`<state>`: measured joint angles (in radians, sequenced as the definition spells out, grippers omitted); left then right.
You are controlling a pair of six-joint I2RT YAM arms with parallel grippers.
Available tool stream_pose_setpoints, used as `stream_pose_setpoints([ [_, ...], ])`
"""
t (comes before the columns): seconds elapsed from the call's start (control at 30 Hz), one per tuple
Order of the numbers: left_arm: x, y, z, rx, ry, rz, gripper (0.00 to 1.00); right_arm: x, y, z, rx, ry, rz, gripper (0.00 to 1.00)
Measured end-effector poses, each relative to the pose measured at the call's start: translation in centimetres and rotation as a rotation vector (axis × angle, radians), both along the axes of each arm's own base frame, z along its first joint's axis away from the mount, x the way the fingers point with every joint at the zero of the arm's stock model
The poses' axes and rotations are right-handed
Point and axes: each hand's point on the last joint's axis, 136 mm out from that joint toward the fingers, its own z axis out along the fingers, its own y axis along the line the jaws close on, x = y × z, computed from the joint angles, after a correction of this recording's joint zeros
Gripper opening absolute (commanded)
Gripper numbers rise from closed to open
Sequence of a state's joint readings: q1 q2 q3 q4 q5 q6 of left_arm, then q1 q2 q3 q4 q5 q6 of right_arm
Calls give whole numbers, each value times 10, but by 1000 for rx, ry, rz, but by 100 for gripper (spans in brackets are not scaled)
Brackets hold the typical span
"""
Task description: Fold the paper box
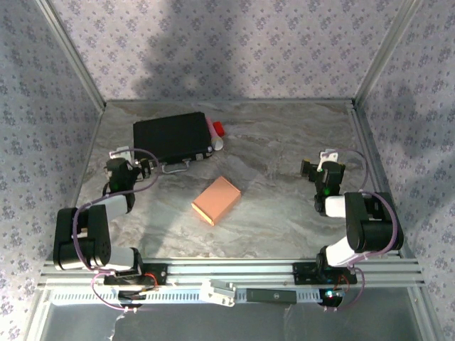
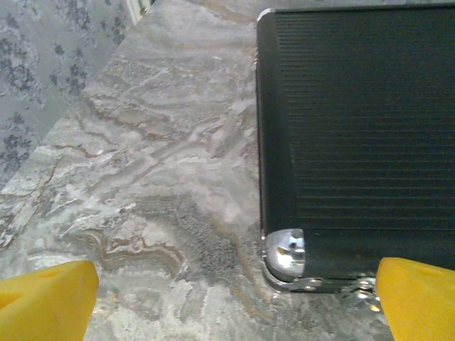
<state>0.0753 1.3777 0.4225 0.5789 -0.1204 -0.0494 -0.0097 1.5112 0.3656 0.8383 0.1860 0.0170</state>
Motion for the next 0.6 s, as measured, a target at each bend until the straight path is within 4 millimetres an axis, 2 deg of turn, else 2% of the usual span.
stream_pose_setpoints([
  [0.2,0,-17,-3,-20,-62,-66,100,0,0,0,0,0,0,99],
  [0.33,0,-25,-38,-34,12,-99,100,0,0,0,0,1,0,99],
  [0.37,0,-28,-41,-34,23,-108,100,0,0,0,0,1,0,99],
  [0.6,15,-30,-24,-27,-21,-121,100,0,0,0,-1,1,0,99],
])
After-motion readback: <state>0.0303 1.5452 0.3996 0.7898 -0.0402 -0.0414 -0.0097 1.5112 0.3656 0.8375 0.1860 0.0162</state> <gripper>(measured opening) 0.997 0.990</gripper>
